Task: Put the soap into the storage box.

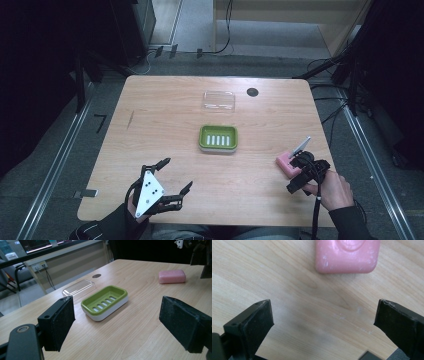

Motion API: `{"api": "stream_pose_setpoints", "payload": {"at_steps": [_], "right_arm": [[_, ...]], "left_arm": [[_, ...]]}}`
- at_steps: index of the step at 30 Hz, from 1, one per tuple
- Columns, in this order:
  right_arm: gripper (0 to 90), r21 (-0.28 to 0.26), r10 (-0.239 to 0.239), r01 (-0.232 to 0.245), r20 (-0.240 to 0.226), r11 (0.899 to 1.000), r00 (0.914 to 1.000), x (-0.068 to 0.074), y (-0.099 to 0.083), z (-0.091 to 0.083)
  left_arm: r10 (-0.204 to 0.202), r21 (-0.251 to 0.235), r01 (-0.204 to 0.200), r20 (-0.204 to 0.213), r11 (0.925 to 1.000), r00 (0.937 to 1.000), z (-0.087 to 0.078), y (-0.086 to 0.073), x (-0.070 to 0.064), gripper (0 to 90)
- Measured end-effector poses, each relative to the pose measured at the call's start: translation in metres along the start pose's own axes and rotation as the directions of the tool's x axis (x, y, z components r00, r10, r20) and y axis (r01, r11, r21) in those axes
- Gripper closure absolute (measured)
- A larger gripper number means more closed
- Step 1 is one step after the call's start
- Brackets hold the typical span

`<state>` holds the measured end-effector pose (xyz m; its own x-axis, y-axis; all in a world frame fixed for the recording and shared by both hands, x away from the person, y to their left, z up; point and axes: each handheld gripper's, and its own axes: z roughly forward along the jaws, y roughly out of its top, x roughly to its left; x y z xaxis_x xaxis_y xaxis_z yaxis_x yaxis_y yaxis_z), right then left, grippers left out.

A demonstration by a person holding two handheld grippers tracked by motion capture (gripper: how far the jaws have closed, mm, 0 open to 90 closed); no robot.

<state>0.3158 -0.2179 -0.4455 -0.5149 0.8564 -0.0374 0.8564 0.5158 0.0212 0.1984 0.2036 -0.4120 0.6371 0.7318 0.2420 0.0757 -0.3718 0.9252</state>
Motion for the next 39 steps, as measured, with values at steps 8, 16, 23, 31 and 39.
{"api": "stream_pose_setpoints", "payload": {"at_steps": [8,16,23,31,39], "right_arm": [[1.9,-0.002,0.0,0.0,-0.008,1.0,1.0,-0.004,0.008,0.002],[1.9,-0.001,-0.001,0.0,-0.01,1.0,0.9999,-0.007,0.022,0.004],[1.9,0.003,-0.02,0.02,-0.013,1.0,0.9997,-0.009,0.034,0.008],[3.8,0.006,-0.027,0.027,-0.019,1.0,0.9995,-0.011,0.046,0.012],[7.3,0.001,-0.043,0.043,-0.026,0.999,0.9987,-0.013,0.058,0.016]], "left_arm": [[0.002,-0.001,-0.002,0.007,1.0,1.0,0.002,0.001,0.0,13.7],[0.003,-0.001,-0.003,0.009,1.0,1.0,0.003,0.001,0.0,13.7],[0.002,-0.001,-0.002,0.009,1.0,1.0,0.003,0.001,0.0,13.7],[0.003,0.0,-0.003,0.01,1.0,0.9999,0.003,0.001,0.0,13.7],[0.002,-0.001,-0.002,0.011,1.0,0.9999,0.003,0.001,0.0,13.6]]}}
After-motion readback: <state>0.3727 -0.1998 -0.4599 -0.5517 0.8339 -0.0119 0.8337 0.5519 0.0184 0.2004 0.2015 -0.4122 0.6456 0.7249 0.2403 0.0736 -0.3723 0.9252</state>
